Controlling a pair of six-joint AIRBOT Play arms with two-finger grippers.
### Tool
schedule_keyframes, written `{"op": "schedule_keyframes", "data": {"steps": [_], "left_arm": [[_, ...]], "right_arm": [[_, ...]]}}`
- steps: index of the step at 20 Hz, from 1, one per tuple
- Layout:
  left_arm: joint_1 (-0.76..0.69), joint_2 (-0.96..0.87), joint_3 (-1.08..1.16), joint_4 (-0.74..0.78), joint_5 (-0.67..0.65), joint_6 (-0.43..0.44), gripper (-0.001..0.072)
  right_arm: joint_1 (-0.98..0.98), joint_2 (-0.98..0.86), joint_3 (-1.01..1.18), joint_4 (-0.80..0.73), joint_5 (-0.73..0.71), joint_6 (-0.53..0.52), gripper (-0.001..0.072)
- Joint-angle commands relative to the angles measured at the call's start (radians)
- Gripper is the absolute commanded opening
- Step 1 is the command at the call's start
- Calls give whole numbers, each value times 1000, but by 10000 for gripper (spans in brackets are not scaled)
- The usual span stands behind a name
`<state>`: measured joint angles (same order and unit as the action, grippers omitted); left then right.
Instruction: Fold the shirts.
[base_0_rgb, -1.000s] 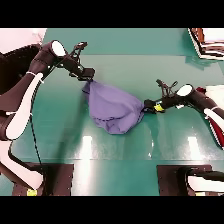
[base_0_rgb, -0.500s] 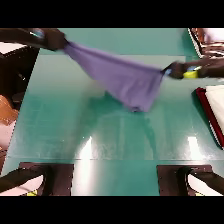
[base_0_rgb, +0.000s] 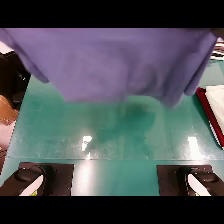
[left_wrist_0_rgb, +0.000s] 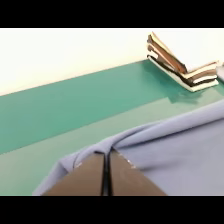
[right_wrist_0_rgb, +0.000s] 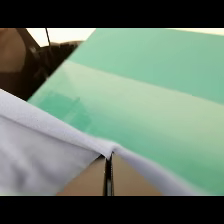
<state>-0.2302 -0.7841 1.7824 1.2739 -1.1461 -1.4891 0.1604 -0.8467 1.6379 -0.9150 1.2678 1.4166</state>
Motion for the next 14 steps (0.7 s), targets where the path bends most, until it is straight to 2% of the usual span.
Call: {"op": "schedule_keyframes", "data": {"steps": [1, 5, 8, 10, 12, 14], "left_arm": [[1, -16, -1, -2, -54, -6, 21], [1, -192, -74, -1, -227, -3, 22], [1, -312, -251, 18, -268, 24, 21], [2, -347, -405, 32, -210, 24, 22], [1, -364, -535, 40, -98, 24, 22], [2, -370, -601, 55, -10, 24, 22]], "right_arm": [[3, -47, 62, -5, 83, 81, 14], [75, -232, -41, -15, 192, 93, 14], [156, -338, -216, -90, 192, 74, 14], [201, -383, -339, -117, 146, 64, 15], [225, -423, -423, -116, 66, 40, 15], [227, -454, -464, -116, -20, 40, 15]]}}
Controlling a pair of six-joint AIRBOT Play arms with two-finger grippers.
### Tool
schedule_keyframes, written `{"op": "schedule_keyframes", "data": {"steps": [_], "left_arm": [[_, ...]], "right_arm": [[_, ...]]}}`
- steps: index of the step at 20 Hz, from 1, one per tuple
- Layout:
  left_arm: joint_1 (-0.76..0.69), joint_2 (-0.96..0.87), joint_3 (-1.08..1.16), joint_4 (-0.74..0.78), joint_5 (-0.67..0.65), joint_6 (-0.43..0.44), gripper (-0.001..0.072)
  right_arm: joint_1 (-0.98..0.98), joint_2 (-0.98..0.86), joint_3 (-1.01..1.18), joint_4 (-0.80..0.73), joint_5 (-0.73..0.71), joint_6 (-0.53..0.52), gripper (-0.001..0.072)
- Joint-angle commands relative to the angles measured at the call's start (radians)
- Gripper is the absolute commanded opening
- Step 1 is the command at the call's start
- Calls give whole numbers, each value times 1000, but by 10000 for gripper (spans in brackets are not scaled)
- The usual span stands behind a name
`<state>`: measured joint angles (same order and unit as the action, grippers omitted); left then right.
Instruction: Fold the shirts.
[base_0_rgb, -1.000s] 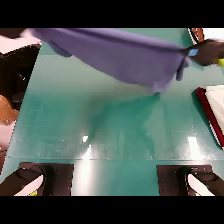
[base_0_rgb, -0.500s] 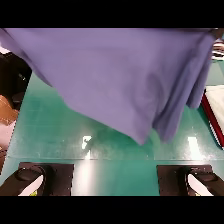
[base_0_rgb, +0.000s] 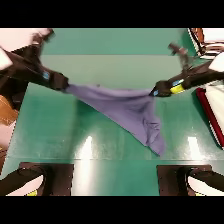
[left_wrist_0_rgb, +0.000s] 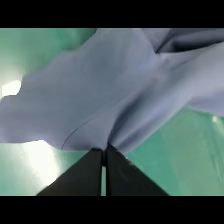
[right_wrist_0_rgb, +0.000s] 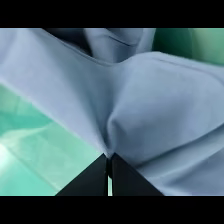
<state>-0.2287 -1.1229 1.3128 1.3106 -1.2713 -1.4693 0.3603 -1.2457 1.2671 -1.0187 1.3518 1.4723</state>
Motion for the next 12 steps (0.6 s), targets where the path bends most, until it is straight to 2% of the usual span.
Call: {"op": "schedule_keyframes", "data": {"steps": [1, 3, 5, 9, 12], "left_arm": [[0, -34, -136, 32, 132, 3, 22], [0, -34, -134, 43, 161, 4, 22], [0, -33, -134, 59, 158, 3, 22], [0, -33, -134, 88, 135, 3, 22], [0, -33, -134, 87, 138, 3, 23]], "right_arm": [[24, -68, -100, -14, -139, -15, 15], [22, -78, -99, -22, -195, -16, 35], [3, -76, -77, -23, -198, -16, 424], [-93, 0, -82, -66, -143, -41, 441], [-201, 30, -175, -72, -145, -41, 441]]}}
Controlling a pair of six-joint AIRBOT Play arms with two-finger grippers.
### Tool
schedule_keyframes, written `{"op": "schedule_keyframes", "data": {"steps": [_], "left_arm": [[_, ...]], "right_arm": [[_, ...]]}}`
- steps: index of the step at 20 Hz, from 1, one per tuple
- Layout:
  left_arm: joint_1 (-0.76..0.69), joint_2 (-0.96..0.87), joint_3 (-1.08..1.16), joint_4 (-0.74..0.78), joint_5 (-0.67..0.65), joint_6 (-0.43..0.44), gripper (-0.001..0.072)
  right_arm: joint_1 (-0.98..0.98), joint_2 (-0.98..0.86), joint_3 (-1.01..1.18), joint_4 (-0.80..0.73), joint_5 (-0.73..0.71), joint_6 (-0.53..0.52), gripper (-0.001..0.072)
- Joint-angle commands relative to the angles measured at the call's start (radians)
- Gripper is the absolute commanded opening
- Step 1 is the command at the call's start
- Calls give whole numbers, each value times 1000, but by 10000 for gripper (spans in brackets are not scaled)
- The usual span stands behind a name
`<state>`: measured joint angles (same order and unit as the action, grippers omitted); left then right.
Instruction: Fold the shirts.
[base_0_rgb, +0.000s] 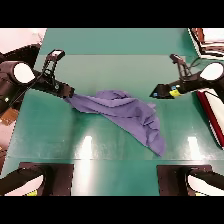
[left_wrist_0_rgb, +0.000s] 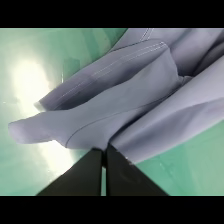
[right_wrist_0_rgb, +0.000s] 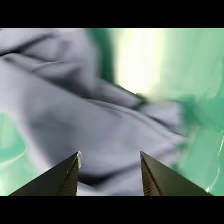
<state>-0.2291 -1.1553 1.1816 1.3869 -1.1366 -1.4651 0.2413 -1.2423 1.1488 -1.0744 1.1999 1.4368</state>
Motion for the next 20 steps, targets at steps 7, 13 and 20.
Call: {"op": "schedule_keyframes", "data": {"steps": [7, 13, 20], "left_arm": [[0, -1, -3, -10, 11, -2, 23], [0, -1, -3, -10, 27, -2, 23], [0, -1, -3, -10, 29, -2, 22]], "right_arm": [[-145, -42, -182, 239, 21, -218, 441], [-68, 86, -182, 233, -24, -412, 455], [24, 9, -182, 233, 4, -497, 515]]}}
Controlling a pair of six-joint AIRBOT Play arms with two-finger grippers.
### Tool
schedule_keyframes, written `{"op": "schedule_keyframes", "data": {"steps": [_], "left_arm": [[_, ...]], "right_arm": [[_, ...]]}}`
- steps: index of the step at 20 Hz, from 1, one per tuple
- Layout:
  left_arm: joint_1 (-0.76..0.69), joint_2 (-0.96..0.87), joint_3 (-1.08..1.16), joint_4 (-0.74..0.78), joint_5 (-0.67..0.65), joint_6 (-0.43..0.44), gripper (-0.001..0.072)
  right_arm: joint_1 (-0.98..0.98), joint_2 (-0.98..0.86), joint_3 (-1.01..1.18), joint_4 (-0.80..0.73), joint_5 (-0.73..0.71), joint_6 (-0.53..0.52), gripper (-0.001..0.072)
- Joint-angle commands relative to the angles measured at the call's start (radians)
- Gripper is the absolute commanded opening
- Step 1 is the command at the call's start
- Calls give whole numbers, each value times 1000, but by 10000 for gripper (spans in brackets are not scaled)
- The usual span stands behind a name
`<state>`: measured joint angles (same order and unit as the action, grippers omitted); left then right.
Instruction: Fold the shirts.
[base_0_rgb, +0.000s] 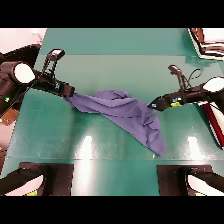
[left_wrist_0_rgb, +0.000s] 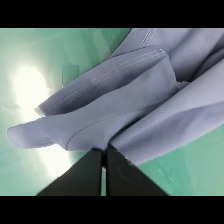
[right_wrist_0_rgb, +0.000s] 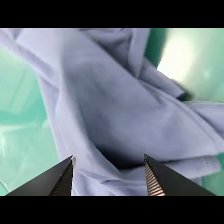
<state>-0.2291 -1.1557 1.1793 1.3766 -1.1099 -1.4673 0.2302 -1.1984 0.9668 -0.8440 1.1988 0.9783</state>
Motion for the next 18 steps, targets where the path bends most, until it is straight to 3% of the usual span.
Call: {"op": "schedule_keyframes", "data": {"steps": [1, 2, 4, 5, 10, 18], "left_arm": [[0, 0, 0, 0, 2, 1, 23], [0, 0, 0, 0, 1, 1, 23], [0, 1, 0, 0, -6, 0, 22], [0, 5, 1, 1, -7, -1, 22], [0, 148, 104, 54, 17, -72, 22], [0, 439, 575, -21, 18, -82, 21]], "right_arm": [[45, -53, 0, 3, 8, -39, 509], [56, -66, 0, 3, 9, -39, 452], [63, -72, 0, 5, 8, -39, 128], [62, -66, 0, 6, 4, -38, 15], [-46, 148, 88, 5, -6, 43, 15], [-202, 488, 478, 3, 57, 157, 15]]}}
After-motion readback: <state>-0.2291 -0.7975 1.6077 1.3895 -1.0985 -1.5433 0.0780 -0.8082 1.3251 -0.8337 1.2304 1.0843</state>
